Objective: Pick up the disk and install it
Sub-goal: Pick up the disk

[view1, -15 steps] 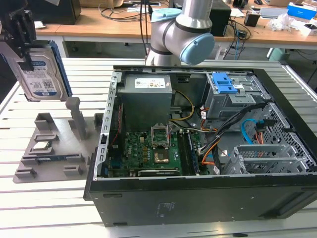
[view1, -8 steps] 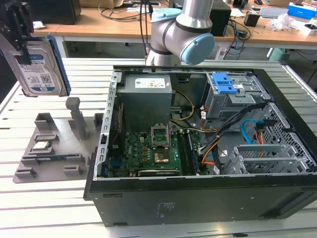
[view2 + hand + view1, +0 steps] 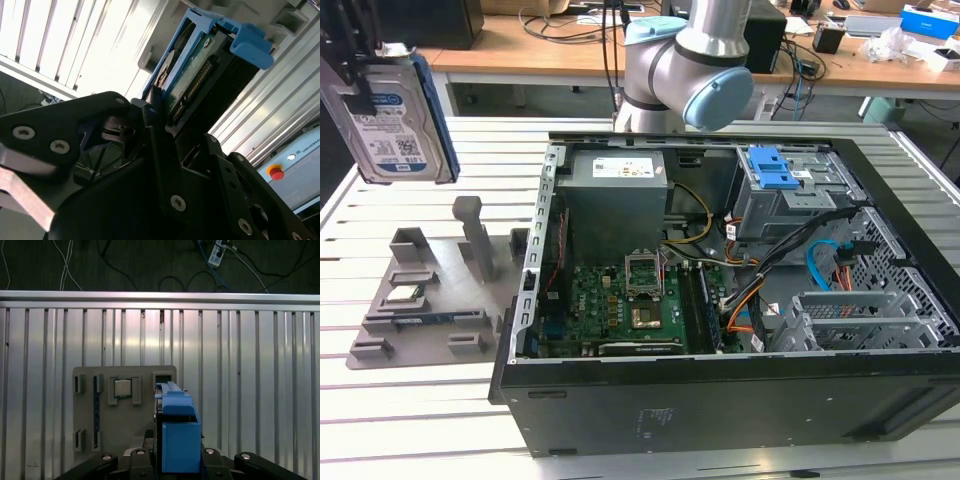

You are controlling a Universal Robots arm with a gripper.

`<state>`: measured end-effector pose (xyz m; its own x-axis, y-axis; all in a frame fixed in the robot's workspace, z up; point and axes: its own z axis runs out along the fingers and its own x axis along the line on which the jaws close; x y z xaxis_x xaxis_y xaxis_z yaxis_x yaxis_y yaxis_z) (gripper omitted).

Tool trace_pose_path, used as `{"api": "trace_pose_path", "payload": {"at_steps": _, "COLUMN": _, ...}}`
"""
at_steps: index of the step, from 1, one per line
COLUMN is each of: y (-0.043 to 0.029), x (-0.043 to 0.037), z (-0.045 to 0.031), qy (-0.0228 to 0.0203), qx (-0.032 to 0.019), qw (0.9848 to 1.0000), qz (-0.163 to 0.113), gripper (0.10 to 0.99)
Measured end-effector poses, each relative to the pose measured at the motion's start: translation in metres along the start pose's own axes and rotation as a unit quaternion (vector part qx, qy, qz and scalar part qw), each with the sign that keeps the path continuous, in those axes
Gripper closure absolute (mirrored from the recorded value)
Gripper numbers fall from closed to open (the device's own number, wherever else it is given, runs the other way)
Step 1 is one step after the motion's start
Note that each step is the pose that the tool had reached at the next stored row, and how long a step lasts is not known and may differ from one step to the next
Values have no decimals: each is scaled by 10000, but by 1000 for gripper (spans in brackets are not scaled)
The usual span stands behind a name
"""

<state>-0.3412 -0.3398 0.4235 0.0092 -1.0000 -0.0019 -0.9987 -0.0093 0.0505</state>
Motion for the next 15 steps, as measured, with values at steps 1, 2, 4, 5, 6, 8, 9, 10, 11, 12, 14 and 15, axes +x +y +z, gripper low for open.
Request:
{"api": "trace_pose_path", "payload": {"at_steps": 1, "y": 0, "x": 0, "z": -15, "qy": 0, "qx": -1, "qw": 10000, "qz": 0, "gripper": 725}}
{"api": "trace_pose_path", "payload": {"at_steps": 2, "y": 0, "x": 0, "z": -31, "qy": 0, "qx": -1, "qw": 10000, "qz": 0, "gripper": 725}}
{"api": "trace_pose_path", "payload": {"at_steps": 4, "y": 0, "x": 0, "z": -73, "qy": 0, "qx": -3, "qw": 10000, "qz": 0, "gripper": 725}}
{"api": "trace_pose_path", "payload": {"at_steps": 5, "y": 0, "x": 0, "z": -104, "qy": 0, "qx": -4, "qw": 10000, "qz": 0, "gripper": 725}}
{"api": "trace_pose_path", "payload": {"at_steps": 6, "y": 0, "x": 0, "z": -139, "qy": 0, "qx": -5, "qw": 10000, "qz": 0, "gripper": 725}}
{"api": "trace_pose_path", "payload": {"at_steps": 8, "y": 0, "x": 0, "z": -209, "qy": 0, "qx": -9, "qw": 10000, "qz": 0, "gripper": 725}}
{"api": "trace_pose_path", "payload": {"at_steps": 9, "y": 0, "x": -1, "z": -223, "qy": 0, "qx": -9, "qw": 10000, "qz": 0, "gripper": 725}}
{"api": "trace_pose_path", "payload": {"at_steps": 10, "y": 0, "x": -1, "z": -238, "qy": 0, "qx": -10, "qw": 10000, "qz": 0, "gripper": 725}}
{"api": "trace_pose_path", "payload": {"at_steps": 11, "y": -1, "x": -1, "z": -260, "qy": 0, "qx": -11, "qw": 10000, "qz": 0, "gripper": 725}}
{"api": "trace_pose_path", "payload": {"at_steps": 12, "y": -1, "x": -1, "z": -274, "qy": 0, "qx": -11, "qw": 10000, "qz": 0, "gripper": 725}}
{"api": "trace_pose_path", "payload": {"at_steps": 14, "y": -1, "x": -1, "z": -304, "qy": 0, "qx": -12, "qw": 10000, "qz": 0, "gripper": 725}}
{"api": "trace_pose_path", "payload": {"at_steps": 15, "y": 0, "x": -1, "z": -317, "qy": 0, "qx": -13, "qw": 10000, "qz": 0, "gripper": 725}}
